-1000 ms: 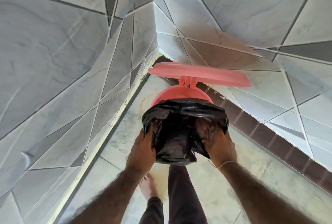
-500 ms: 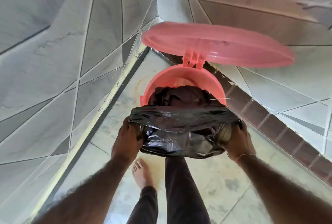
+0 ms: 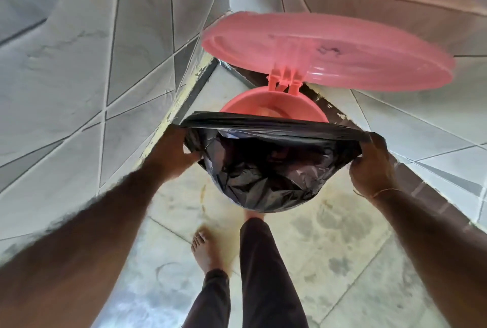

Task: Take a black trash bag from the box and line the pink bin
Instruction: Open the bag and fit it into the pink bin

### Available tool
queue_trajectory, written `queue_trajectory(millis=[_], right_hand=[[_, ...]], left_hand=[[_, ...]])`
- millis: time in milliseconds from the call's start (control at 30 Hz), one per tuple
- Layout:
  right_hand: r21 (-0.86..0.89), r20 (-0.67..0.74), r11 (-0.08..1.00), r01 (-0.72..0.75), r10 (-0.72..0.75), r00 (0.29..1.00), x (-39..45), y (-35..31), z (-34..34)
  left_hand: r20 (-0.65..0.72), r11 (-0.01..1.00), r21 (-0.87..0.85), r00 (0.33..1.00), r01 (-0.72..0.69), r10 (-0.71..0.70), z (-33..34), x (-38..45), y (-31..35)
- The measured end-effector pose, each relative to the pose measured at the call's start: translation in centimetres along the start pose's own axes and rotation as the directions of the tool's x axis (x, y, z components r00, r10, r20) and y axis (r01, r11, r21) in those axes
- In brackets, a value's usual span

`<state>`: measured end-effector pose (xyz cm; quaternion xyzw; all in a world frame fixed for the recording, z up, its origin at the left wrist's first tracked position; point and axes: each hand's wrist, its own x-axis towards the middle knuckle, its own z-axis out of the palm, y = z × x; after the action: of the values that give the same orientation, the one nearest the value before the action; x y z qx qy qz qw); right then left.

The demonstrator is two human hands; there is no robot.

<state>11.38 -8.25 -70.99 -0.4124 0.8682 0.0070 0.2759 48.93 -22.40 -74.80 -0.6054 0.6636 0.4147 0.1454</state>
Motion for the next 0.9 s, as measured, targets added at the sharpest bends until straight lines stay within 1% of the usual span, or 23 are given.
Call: queue_trajectory(millis=[67, 133, 233, 267, 367, 433, 500, 600, 667, 700, 733, 767, 800, 833, 867, 900], right_hand=[[-0.024, 0.031, 0.996, -0.088, 0.089, 0.996, 1.4, -1.8, -1.5], [-0.044, 0.108, 0.988, -0.145, 0.149, 0.983, 2.8, -3.5, -2.8], [-0.100, 0.258, 0.992, -0.078, 0.101, 0.961, 4.3, -6.3, -4.1], [-0.106, 0.283, 0.991, -0.080, 0.108, 0.953, 4.8, -7.2, -4.3], [0.032, 0.300, 0.997, -0.075, 0.062, 0.952, 6.4, -9.7, -3.9], [0.143, 0.325, 0.983, -0.116, 0.064, 0.943, 7.5, -10.7, -3.2], [0.198, 0.336, 0.966, -0.164, 0.090, 0.937, 8.1, -10.7, -2.2], [0.121, 0.302, 0.985, -0.124, 0.082, 0.950, 8.0, -9.9, -1.3], [0.131, 0.306, 0.986, -0.102, 0.057, 0.950, 7.6, -9.0, -0.6], [0.155, 0.326, 0.983, -0.098, 0.043, 0.944, 7.2, -8.6, -0.4], [0.206, 0.363, 0.969, -0.138, 0.056, 0.930, 6.9, -8.0, -0.1], [0.301, 0.389, 0.927, -0.222, 0.093, 0.916, 6.6, -7.5, 0.2], [0.378, 0.384, 0.879, -0.290, 0.136, 0.913, 6.5, -6.9, 0.6], [0.432, 0.354, 0.849, -0.304, 0.150, 0.923, 6.3, -6.3, 1.0], [0.427, 0.316, 0.858, -0.285, 0.154, 0.936, 6.1, -5.9, 1.1], [0.392, 0.276, 0.888, -0.240, 0.135, 0.952, 5.9, -5.5, 1.2]], left_hand=[[0.075, 0.997, 0.053, 0.996, -0.052, 0.048, -2.0, 1.0, 2.1], [0.090, 0.993, 0.115, 0.996, -0.039, 0.029, -3.9, 1.9, 4.9], [0.035, 0.985, 0.169, 0.999, -0.047, 0.042, -5.6, 3.0, 8.9], [0.029, 0.986, 0.155, 0.998, -0.058, 0.054, -5.7, 3.5, 10.1], [0.105, 0.995, 0.078, 0.993, -0.062, 0.053, -5.3, 4.2, 13.0], [0.109, 0.996, 0.060, 0.992, -0.073, 0.066, -4.9, 4.7, 13.8], [0.107, 0.998, 0.033, 0.993, -0.048, 0.044, -4.5, 5.0, 13.8], [0.165, 0.993, -0.117, 0.986, 0.014, 0.006, -3.8, 5.5, 13.4], [0.183, 0.971, -0.219, 0.982, 0.093, -0.053, -3.3, 5.6, 12.7], [0.202, 0.949, -0.269, 0.973, 0.165, -0.111, -3.0, 5.6, 12.1], [0.214, 0.922, -0.310, 0.962, 0.232, -0.170, -2.9, 5.6, 11.3], [0.226, 0.894, -0.345, 0.950, 0.284, -0.214, -3.1, 5.4, 10.7], [0.238, 0.870, -0.374, 0.940, 0.322, -0.246, -3.0, 5.3, 10.0], [0.238, 0.859, -0.387, 0.936, 0.335, -0.258, -3.0, 5.3, 9.3], [0.219, 0.874, -0.376, 0.946, 0.308, -0.239, -2.8, 5.4, 8.6], [0.188, 0.915, -0.310, 0.960, 0.260, -0.209, -2.7, 5.3, 8.0]])
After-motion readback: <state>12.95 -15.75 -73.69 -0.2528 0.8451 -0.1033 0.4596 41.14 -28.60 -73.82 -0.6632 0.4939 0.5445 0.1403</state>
